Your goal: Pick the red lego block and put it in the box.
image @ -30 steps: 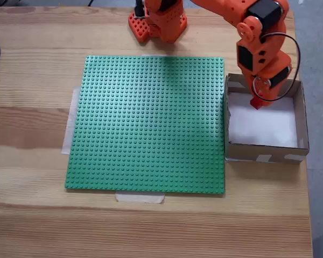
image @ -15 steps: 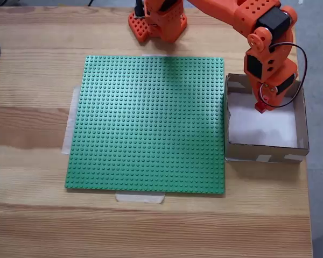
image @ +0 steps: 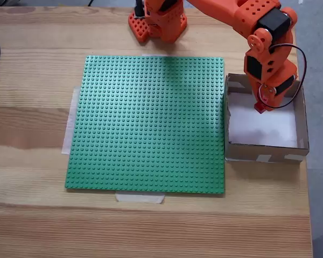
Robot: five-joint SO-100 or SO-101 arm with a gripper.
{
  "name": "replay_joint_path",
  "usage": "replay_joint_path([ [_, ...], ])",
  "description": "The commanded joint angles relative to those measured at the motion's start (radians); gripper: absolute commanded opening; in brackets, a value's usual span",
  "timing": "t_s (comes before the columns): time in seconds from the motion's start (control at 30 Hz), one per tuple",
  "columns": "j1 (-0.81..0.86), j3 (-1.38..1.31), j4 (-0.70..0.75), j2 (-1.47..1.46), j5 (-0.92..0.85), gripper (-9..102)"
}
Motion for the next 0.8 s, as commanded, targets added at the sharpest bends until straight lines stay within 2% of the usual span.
replay_joint_path([
  [0.0, 0.012, -0.06, -0.015, 0.023, 0.017, 8],
  [0.3, 0.015, -0.032, -0.015, 0.064, 0.032, 18],
  [0.43, 0.008, 0.025, -0.043, 0.112, 0.005, 19],
  [0.57, 0.011, 0.163, -0.124, 0.23, -0.034, 14],
  [0.77, 0.048, 0.436, -0.245, 0.522, -0.195, -1],
])
